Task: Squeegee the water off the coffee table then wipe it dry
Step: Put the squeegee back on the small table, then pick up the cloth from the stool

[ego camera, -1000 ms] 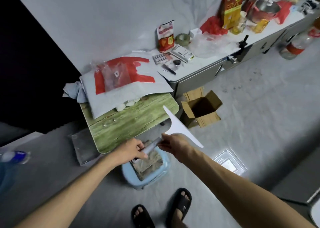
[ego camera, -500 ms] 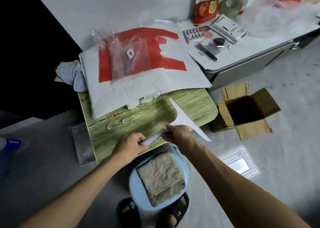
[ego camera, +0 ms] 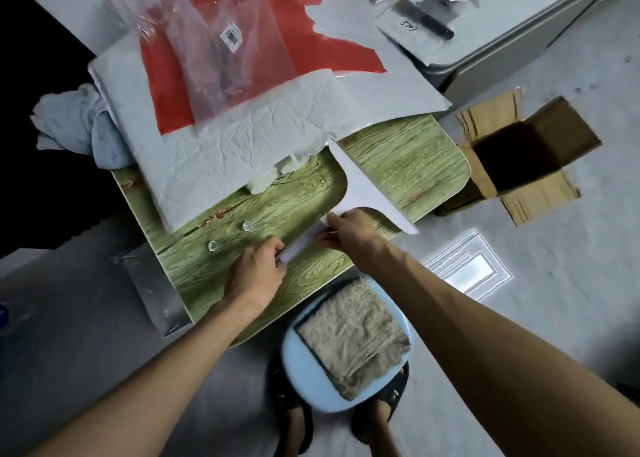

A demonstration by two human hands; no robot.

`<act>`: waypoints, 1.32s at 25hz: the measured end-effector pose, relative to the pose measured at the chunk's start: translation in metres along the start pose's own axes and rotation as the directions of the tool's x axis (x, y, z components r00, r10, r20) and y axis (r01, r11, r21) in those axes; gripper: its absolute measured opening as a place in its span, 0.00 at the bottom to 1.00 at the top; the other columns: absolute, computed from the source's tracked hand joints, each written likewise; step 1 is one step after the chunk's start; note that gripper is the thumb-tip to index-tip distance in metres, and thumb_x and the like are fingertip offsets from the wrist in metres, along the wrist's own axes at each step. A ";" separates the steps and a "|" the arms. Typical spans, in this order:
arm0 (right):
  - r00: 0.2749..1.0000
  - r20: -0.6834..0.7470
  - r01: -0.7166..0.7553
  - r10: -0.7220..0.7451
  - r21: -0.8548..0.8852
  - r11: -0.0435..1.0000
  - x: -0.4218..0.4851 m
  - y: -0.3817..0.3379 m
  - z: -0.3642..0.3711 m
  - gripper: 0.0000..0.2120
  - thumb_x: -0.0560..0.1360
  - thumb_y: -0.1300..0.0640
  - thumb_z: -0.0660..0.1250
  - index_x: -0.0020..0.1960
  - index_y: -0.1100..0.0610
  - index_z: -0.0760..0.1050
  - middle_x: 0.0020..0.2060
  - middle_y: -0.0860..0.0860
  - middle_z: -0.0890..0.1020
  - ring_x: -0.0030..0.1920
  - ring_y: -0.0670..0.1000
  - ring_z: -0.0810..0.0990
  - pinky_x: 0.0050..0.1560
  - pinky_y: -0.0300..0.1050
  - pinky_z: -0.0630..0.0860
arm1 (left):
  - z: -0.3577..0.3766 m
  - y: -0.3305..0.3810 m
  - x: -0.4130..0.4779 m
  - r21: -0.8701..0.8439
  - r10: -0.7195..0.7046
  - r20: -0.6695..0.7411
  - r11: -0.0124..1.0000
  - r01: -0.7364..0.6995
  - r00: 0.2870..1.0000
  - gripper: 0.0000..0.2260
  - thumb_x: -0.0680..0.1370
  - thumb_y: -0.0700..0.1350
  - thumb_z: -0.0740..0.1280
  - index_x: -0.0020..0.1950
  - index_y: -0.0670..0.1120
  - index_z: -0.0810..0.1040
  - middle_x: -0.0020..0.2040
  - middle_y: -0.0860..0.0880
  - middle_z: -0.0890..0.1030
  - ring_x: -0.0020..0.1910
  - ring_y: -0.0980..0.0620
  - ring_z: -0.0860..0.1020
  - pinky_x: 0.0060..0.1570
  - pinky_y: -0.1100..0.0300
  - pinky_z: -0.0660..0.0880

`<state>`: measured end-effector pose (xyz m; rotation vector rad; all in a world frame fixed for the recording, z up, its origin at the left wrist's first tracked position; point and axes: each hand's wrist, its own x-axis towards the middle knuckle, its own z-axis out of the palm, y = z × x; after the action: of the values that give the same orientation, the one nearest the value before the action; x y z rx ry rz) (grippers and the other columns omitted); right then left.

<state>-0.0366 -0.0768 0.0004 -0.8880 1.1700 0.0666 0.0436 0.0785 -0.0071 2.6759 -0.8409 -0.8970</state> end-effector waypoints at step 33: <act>0.898 -0.192 0.234 -0.396 -0.555 0.798 -0.253 0.070 -0.194 0.12 0.69 0.55 0.74 0.49 0.56 0.74 0.39 0.52 0.80 0.41 0.51 0.76 0.40 0.45 0.72 | -0.020 0.181 -0.118 -0.083 0.456 0.406 0.882 -0.464 0.792 0.11 0.69 0.51 0.76 0.49 0.53 0.81 0.43 0.57 0.84 0.43 0.56 0.81 0.46 0.57 0.79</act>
<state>-0.3273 -0.0548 0.1477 -1.6212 1.2891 -0.0330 -0.1037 -0.0022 0.1298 2.1427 -1.5182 -1.3380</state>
